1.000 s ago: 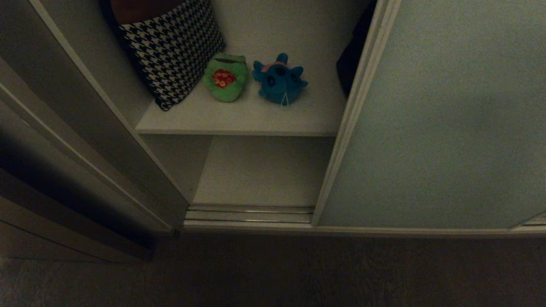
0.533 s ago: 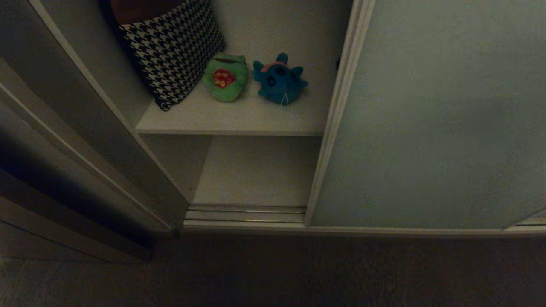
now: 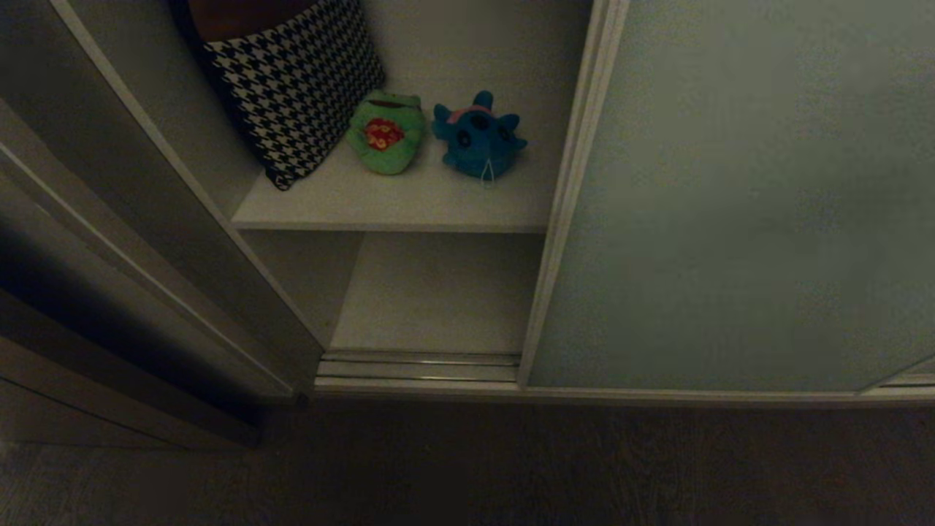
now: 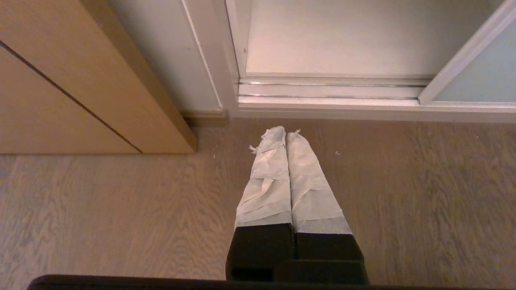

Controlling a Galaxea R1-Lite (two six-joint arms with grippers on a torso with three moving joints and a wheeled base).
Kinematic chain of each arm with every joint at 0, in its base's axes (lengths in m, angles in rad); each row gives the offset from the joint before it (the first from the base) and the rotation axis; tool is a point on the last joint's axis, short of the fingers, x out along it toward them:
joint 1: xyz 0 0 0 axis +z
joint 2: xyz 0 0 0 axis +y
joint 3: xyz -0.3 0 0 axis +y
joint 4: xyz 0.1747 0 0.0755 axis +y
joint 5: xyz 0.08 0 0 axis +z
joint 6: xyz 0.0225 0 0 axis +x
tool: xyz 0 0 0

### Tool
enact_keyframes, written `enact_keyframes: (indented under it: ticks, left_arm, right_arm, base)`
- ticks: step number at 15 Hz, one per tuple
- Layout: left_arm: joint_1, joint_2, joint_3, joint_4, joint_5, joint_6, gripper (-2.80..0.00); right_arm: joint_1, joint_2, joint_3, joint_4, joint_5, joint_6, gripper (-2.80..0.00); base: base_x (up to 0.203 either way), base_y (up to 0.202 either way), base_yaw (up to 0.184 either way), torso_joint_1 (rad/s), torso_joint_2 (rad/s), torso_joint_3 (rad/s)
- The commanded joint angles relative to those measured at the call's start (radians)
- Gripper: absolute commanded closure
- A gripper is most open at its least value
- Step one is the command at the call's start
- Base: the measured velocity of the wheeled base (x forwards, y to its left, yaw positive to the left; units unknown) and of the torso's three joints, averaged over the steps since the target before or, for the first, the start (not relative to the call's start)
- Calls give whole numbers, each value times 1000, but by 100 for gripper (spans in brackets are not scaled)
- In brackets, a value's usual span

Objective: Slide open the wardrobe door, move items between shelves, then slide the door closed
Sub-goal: Close the door

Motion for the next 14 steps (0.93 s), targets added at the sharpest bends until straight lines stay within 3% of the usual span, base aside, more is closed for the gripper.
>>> enact_keyframes:
  ticks: [1,3,5,6,10,12,14]
  left_arm:
    - [-1,1,0,1,0,0,0]
    - [1,1,0,1,0,0,0]
    - [-1,1,0,1,0,0,0]
    - [1,1,0,1,0,0,0]
    - [0,1,0,1,0,0,0]
    - [1,1,0,1,0,0,0]
    - [1,1,0,1,0,0,0]
  right_arm:
    - [113,7,-2,2,-1,-4,0]
    - [263,20,-12,1,-21,-97,0]
    - [374,59,-27,-17,-131,-278,0]
    - [421,79,-38,-30,-187,-320,0]
    - [676,122,-59,-164,-349,-409,0]
    - [752,174,-30,-356,-422,-469,0]
    - [837,222,-32,-453,-485,-501,0]
  base:
    - [0,0,0,0,0,0]
    - [0,0,0,0,0,0]
    - [0,0,0,0,0,0]
    - [0,0,0,0,0,0]
    - [0,0,0,0,0,0]
    - [0,0,0,0,0,0]
    - [0,0,0,0,0,0]
